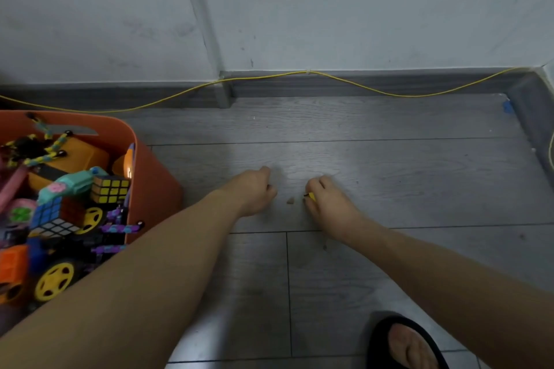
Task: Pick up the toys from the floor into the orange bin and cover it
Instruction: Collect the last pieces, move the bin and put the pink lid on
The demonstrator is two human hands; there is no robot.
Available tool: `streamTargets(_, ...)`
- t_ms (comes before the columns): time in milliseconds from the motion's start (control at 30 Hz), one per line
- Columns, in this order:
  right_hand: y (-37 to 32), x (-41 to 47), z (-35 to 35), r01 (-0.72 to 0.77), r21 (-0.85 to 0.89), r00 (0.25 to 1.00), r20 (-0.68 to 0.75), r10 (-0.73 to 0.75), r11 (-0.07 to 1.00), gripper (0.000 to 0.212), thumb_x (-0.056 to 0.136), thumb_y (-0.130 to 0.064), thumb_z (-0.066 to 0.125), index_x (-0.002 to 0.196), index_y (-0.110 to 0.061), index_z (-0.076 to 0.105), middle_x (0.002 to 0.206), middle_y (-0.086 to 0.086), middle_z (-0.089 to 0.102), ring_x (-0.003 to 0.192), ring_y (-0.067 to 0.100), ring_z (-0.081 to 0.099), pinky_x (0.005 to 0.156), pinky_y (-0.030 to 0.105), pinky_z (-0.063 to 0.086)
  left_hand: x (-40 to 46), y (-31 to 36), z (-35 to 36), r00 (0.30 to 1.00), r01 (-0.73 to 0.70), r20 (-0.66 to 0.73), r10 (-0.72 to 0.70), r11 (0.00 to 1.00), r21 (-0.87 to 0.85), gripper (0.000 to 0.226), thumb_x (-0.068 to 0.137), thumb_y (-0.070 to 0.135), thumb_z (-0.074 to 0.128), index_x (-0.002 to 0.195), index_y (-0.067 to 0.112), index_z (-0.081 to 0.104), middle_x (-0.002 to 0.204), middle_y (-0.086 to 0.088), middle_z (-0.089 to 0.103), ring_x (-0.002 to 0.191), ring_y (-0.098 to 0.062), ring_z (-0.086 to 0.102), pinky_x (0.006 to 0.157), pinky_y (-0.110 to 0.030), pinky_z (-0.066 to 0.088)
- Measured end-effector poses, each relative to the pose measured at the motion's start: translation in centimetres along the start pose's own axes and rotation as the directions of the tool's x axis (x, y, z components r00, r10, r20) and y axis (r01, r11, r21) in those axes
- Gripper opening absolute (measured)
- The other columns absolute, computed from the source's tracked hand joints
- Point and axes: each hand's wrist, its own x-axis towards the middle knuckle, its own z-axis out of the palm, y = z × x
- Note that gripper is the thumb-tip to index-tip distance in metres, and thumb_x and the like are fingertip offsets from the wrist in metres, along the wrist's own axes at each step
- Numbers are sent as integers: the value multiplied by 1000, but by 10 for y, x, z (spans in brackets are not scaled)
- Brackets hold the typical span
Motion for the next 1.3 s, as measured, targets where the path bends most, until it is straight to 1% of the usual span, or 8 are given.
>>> streamTargets(200,-56,27,-35,-253,603,952,15,307,757,21,86,-33,54,89,-13,58,85,15,67,65,26,55,58,34,44,-21,13,-55,995,-14,-103,12,1000,-22,32,101,35,38,95,9,56,116,-21,62,104,-33,56,73,-28,34)
streamTargets(400,-173,51,-118,-23,770,983,-100,156,637,23,94,-22,51,71,-20,52,61,7,51,44,18,41,39,19,28,-89,12,-170,908,8,-413,-74,987,-159,37,98,33,38,72,11,53,87,-14,64,81,-28,54,60,-30,32)
streamTargets(600,-311,33,-142,293,603,956,-183,-228,742,27,91,-35,54,72,-16,59,72,7,62,65,29,57,56,36,45,-190,-71,-227,820,65,-476,-319,877,-475,32,90,26,42,62,13,51,55,-8,54,50,-24,44,49,-25,33)
streamTargets(733,-359,-4,-122,485,397,868,-107,-485,779,27,95,-35,55,79,-15,63,73,-3,59,79,21,57,60,30,38,-235,-133,-215,877,269,-223,-426,819,-507,38,90,30,43,56,12,46,44,-4,45,33,-12,30,46,-22,24)
streamTargets(933,-347,-19,-99,819,-180,565,81,-821,545,34,101,-40,37,85,-20,59,85,-3,60,79,15,55,65,34,42,-260,-170,-189,764,638,174,-622,768,-53,15,89,20,57,90,10,68,79,1,70,71,-17,64,70,-32,51)
streamTargets(1100,-324,21,-106,518,-80,828,-201,-523,851,20,97,-37,43,96,-19,50,97,4,57,90,28,58,75,39,48,-252,-184,-193,815,564,-217,-537,821,88,44,100,35,39,120,4,62,116,-15,64,105,-29,60,87,-34,46)
streamTargets(1200,-305,34,-102,192,0,969,-161,-189,981,36,96,-39,46,118,-11,45,119,15,50,101,36,57,79,40,47,-244,-200,-184,735,614,-432,-523,783,97,58,98,49,39,135,5,45,139,-22,47,124,-38,48,100,-44,42)
streamTargets(1300,-292,38,-86,17,81,1000,-16,-16,997,50,96,-40,48,132,-7,37,125,21,53,97,39,65,80,46,55,-236,-214,-172,603,695,-420,-679,705,-141,72,95,56,42,142,4,28,145,-28,34,128,-47,41,103,-52,40)
